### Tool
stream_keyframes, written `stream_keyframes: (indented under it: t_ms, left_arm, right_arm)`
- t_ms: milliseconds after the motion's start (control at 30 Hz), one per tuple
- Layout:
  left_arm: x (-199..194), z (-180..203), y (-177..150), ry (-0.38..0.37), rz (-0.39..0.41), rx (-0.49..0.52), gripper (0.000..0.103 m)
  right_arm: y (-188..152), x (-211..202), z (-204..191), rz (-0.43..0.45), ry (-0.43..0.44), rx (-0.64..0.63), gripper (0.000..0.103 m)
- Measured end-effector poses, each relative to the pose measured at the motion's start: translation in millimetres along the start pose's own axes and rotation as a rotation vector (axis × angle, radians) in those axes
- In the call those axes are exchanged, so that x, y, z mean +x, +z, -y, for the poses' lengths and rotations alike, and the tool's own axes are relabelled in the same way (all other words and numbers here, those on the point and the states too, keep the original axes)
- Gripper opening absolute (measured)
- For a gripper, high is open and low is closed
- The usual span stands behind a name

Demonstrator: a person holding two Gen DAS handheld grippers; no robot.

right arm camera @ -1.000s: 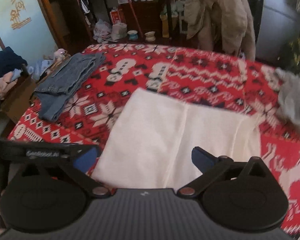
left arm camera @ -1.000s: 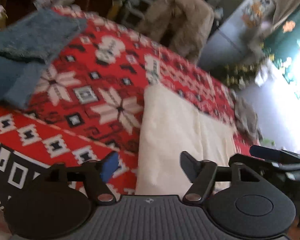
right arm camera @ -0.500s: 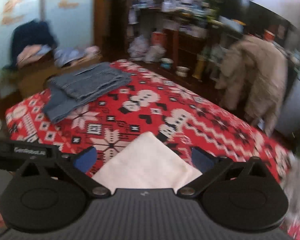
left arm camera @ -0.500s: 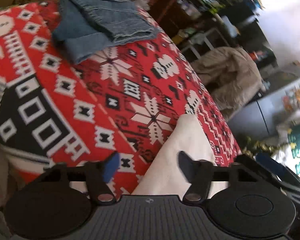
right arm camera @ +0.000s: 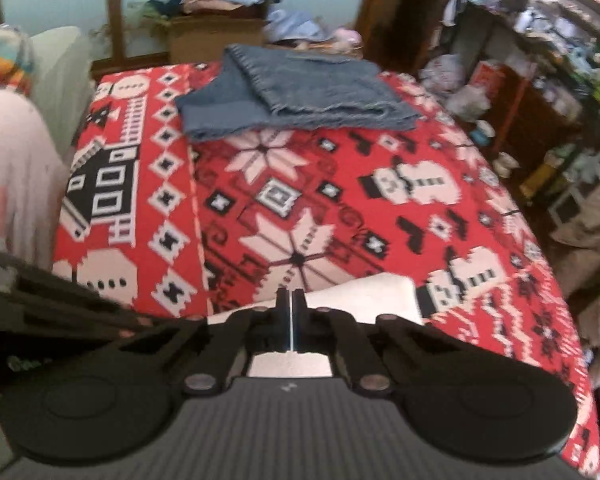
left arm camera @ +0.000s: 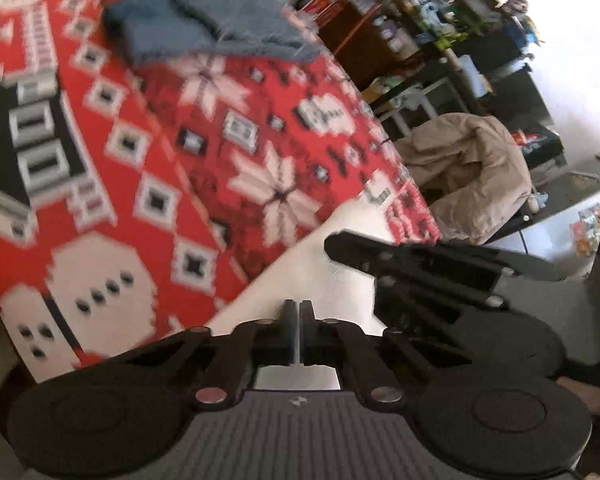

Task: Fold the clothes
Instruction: 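Open both grippers and lift them away from the folded vest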

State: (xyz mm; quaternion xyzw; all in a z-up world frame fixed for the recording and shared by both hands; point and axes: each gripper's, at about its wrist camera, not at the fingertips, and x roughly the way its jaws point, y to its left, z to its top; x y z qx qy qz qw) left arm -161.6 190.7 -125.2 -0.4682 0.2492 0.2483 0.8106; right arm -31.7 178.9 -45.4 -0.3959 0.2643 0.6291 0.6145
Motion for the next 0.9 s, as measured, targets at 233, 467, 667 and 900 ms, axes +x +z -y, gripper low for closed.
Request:
stream_keyframes:
  t_ms: [233, 467, 667, 900]
  left_arm:
    - [2, -2, -22, 0.033, 0.056, 0.003, 0.003]
    - [-4, -3, -29, 0.031, 0.058, 0.027, 0.003]
    - [-7, -4, -25, 0.032, 0.037, 0.016, 0.003]
    - [-15, -9, -19, 0.056, 0.052, -0.008, 0.003]
  right_arm:
    - [-16, 18, 9, 0.031, 0.065, -0.042, 0.000]
    - [-15, 34, 50, 0.085, 0.034, -0.009, 0.000]
    - [-12, 48, 75, 0.093, -0.042, 0.037, 0.000]
    - [-10, 15, 81, 0.111, -0.022, 0.133, 0.001]
